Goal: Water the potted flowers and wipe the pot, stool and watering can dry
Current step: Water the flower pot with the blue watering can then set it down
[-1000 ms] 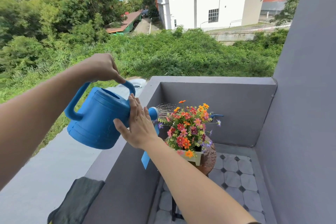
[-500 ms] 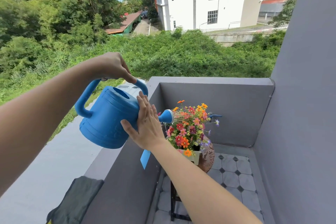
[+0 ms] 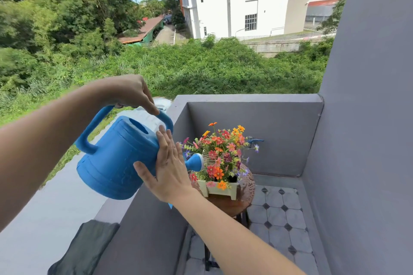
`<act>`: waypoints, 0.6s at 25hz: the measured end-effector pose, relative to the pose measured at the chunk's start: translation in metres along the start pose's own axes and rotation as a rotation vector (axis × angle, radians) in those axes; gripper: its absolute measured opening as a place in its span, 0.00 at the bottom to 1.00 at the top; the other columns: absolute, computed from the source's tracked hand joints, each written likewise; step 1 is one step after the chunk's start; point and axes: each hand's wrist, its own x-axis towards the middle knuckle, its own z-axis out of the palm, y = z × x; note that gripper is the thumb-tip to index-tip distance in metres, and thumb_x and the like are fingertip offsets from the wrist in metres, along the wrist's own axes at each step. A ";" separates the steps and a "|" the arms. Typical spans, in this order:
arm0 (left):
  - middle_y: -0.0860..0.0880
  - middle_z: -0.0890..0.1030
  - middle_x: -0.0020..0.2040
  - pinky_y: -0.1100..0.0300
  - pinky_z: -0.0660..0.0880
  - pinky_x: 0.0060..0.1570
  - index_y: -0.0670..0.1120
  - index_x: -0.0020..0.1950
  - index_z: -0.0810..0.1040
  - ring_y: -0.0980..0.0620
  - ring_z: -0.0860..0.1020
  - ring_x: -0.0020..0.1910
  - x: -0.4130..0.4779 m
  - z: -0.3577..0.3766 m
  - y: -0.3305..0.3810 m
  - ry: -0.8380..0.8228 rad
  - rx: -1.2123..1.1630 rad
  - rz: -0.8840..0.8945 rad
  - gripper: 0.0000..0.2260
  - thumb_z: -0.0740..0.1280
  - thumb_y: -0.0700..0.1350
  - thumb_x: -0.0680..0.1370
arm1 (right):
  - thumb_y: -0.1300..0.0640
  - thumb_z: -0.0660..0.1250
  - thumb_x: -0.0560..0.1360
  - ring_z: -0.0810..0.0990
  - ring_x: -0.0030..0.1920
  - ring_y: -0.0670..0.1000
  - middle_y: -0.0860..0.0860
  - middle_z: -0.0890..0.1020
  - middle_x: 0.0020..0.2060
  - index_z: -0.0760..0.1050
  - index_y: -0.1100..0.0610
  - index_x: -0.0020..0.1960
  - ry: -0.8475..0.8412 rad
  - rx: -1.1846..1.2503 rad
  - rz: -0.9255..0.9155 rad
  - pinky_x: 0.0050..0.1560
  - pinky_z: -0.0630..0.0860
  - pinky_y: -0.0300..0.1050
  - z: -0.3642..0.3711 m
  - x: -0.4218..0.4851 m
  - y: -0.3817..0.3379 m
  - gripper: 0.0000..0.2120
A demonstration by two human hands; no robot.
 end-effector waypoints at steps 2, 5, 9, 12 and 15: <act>0.52 0.67 0.18 0.64 0.59 0.20 0.49 0.42 0.86 0.56 0.60 0.15 -0.001 0.000 0.005 -0.016 -0.021 0.016 0.10 0.76 0.53 0.66 | 0.30 0.46 0.71 0.37 0.77 0.44 0.48 0.44 0.78 0.43 0.56 0.77 0.035 0.002 -0.010 0.74 0.34 0.44 -0.004 -0.003 0.001 0.44; 0.50 0.68 0.20 0.64 0.60 0.20 0.48 0.42 0.86 0.54 0.61 0.17 -0.002 -0.003 0.011 0.019 -0.036 0.035 0.11 0.76 0.53 0.66 | 0.30 0.48 0.72 0.40 0.77 0.46 0.49 0.46 0.79 0.44 0.57 0.77 0.071 -0.024 -0.024 0.75 0.36 0.46 -0.012 0.002 0.005 0.44; 0.47 0.70 0.23 0.64 0.61 0.22 0.46 0.44 0.86 0.52 0.62 0.20 -0.002 -0.010 0.013 0.079 -0.042 0.041 0.13 0.76 0.53 0.67 | 0.33 0.50 0.72 0.42 0.78 0.48 0.50 0.47 0.79 0.44 0.56 0.77 0.064 -0.054 -0.016 0.76 0.39 0.51 -0.018 0.015 0.008 0.42; 0.47 0.71 0.24 0.63 0.62 0.23 0.45 0.46 0.86 0.52 0.64 0.21 -0.002 -0.011 0.012 0.084 -0.024 0.028 0.14 0.76 0.53 0.67 | 0.32 0.48 0.71 0.42 0.78 0.48 0.48 0.46 0.79 0.43 0.55 0.77 0.024 -0.057 0.005 0.76 0.39 0.52 -0.019 0.019 0.007 0.43; 0.46 0.71 0.25 0.64 0.62 0.22 0.45 0.45 0.86 0.51 0.63 0.21 -0.001 -0.008 0.011 0.052 0.005 0.001 0.14 0.76 0.54 0.66 | 0.32 0.48 0.71 0.41 0.78 0.47 0.47 0.45 0.79 0.43 0.54 0.77 0.004 -0.031 0.010 0.76 0.38 0.51 -0.015 0.014 0.005 0.42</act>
